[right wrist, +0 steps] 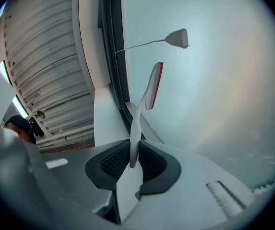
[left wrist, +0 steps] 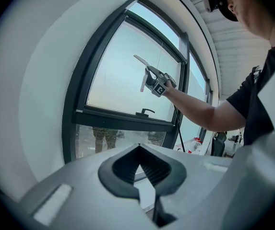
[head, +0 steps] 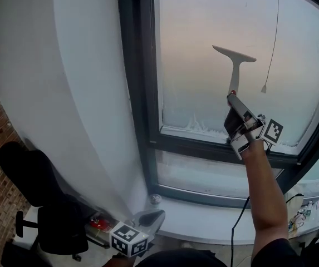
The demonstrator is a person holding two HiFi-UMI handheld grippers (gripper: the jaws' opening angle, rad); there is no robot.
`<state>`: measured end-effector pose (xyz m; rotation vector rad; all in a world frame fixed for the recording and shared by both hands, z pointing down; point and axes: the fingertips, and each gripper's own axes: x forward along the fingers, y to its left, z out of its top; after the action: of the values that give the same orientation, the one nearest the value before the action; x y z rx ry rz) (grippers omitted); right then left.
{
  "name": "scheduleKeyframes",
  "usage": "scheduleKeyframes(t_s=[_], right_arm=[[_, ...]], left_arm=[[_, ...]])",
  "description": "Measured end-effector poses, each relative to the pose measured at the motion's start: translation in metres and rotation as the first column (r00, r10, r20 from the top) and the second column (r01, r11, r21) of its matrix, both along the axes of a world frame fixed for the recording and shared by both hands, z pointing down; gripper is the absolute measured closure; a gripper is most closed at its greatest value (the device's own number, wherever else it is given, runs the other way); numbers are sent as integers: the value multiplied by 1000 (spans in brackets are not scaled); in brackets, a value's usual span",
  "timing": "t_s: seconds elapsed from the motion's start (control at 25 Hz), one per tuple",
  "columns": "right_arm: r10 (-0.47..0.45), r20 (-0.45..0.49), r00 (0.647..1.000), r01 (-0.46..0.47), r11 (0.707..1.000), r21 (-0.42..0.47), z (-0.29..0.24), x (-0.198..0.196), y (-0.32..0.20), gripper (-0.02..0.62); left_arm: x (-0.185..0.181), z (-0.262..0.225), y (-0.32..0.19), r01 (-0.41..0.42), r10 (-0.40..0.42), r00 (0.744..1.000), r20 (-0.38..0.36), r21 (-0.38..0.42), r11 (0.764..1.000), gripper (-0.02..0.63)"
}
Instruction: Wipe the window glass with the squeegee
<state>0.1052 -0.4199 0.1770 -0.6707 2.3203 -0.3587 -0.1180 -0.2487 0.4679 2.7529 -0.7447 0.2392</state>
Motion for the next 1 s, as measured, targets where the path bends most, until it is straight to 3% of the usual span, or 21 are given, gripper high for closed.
scheduleKeyframes(t_s=[0.52, 1.0], right_arm=[[-6, -78, 997, 7, 1000, 14, -26, 15, -12, 514], [23, -103, 994, -26, 999, -24, 7, 16, -14, 514]], left_arm=[[9, 0, 0, 7, -7, 1000, 17, 3, 1000, 606], [20, -4, 1, -17, 17, 1000, 19, 6, 1000, 606]])
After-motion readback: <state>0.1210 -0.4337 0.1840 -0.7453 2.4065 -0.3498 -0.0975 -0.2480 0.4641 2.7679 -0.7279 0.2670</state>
